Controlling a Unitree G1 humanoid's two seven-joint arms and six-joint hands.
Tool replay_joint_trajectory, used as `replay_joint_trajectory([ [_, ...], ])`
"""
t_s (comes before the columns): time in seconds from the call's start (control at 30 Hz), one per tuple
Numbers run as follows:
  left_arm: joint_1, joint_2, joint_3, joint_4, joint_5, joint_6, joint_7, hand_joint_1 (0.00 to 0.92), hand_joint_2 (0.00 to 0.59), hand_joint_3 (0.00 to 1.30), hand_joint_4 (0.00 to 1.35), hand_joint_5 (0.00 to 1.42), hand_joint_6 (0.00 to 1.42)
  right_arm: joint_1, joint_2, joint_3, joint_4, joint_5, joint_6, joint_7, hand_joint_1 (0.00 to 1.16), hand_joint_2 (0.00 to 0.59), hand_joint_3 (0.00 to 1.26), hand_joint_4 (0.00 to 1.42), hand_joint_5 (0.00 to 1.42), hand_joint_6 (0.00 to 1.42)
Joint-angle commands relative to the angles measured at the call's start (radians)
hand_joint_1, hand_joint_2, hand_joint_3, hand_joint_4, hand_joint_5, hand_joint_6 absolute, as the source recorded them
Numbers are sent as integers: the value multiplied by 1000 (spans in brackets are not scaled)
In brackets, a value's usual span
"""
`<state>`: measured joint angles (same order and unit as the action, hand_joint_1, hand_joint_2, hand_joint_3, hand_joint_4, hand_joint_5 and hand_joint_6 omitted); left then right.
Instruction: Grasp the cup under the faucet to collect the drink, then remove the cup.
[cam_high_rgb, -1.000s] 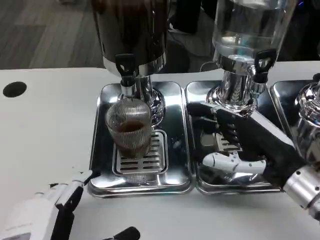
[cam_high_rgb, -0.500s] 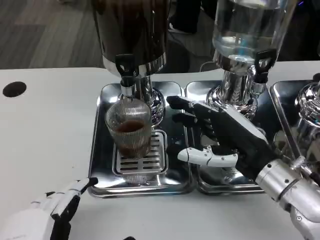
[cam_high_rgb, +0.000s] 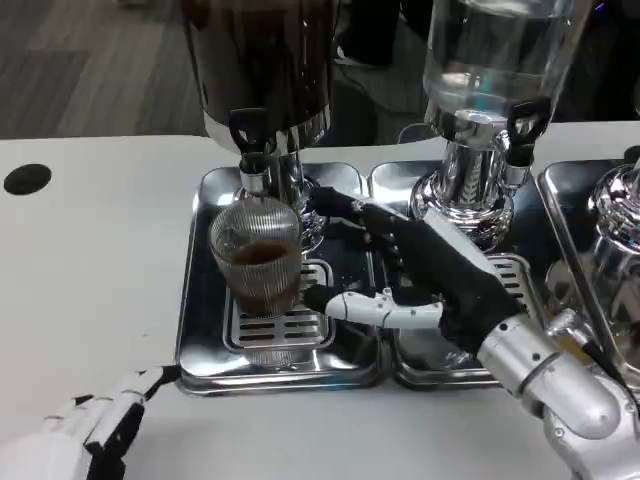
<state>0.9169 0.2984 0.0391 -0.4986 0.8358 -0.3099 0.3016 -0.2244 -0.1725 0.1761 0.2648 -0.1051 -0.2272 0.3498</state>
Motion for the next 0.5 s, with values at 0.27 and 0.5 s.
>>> replay_joint_trajectory([
  [0.27,31,-12,37,-4,-8,-33,14,0,26,246,200,254,198,-77,35,15,94,-12,-30,-20,723,119,149,99,145,121],
  [0.5,33,-12,47,4,-17,-38,5,0,26,246,199,254,198,-106,48,19,134,-16,-43,-22,723,119,146,97,144,121],
])
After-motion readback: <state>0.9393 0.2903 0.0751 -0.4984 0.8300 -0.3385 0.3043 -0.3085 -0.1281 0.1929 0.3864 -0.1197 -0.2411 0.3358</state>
